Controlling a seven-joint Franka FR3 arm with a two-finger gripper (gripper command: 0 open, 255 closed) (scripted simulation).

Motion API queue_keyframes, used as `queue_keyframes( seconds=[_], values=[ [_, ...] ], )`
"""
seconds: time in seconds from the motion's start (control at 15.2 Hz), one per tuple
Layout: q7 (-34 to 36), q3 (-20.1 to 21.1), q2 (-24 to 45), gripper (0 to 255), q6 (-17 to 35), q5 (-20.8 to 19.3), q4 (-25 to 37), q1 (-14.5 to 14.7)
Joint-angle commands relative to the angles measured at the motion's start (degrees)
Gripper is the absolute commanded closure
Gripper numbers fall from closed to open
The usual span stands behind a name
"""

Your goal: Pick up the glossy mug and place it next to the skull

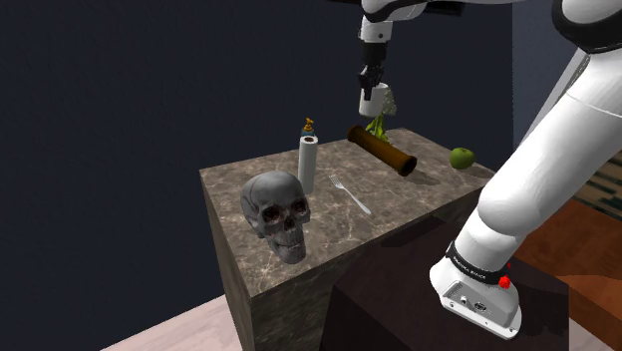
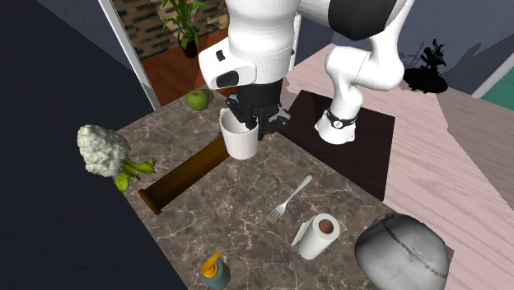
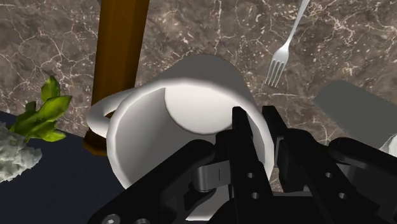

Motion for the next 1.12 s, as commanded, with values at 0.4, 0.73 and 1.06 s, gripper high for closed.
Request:
queue_keyframes(
  seconds=[0.4, 0.73, 1.06],
  values=[
    [10.2, 5.8, 4.2, 255, -1.1, 1.8, 4.5, 4.8],
    [16.3, 9.1, 8.5, 255, -2.4, 2.5, 9.7, 7.8],
    [22.1, 11.9, 14.1, 255, -4.2, 2.8, 16.8, 11.0]
  ],
)
